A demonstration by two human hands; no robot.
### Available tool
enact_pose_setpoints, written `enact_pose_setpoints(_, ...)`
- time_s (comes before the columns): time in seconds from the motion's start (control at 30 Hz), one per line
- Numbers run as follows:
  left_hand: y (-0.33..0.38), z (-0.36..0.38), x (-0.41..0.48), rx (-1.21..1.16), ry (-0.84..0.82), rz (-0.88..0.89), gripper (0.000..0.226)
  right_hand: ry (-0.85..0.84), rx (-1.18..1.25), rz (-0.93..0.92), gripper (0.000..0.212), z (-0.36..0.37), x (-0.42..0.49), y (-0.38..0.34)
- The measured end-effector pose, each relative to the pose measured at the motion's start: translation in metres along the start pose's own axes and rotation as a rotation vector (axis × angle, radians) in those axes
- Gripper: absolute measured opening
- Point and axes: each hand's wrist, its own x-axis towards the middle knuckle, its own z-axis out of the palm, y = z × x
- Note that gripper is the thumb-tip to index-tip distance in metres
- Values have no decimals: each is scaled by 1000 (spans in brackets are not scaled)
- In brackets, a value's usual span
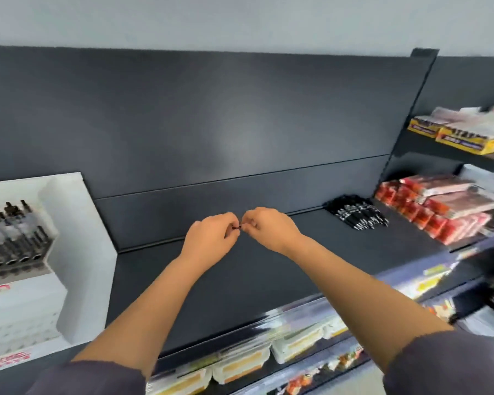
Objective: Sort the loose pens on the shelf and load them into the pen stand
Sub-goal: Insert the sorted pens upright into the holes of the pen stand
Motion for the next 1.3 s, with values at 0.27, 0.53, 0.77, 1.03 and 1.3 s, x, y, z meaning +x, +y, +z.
enact_pose_setpoints(0.27,70,84,90,-56,-188,116,13,-104,63,266,25,-11,-16,140)
enact_pose_setpoints(0.53,112,176,193,-121,-428,157,22,-234,52,518,41,-28,4,274)
enact_pose_setpoints(0.77,132,244,241,-129,-538,112,29,-265,55,620,46,-22,17,353)
enact_pose_setpoints(1.03,154,313,272,-45,-659,-31,48,-371,7,465,35,-7,62,412)
enact_pose_setpoints(1.3,182,347,272,-63,-572,-253,40,-419,-90,261,38,16,87,437)
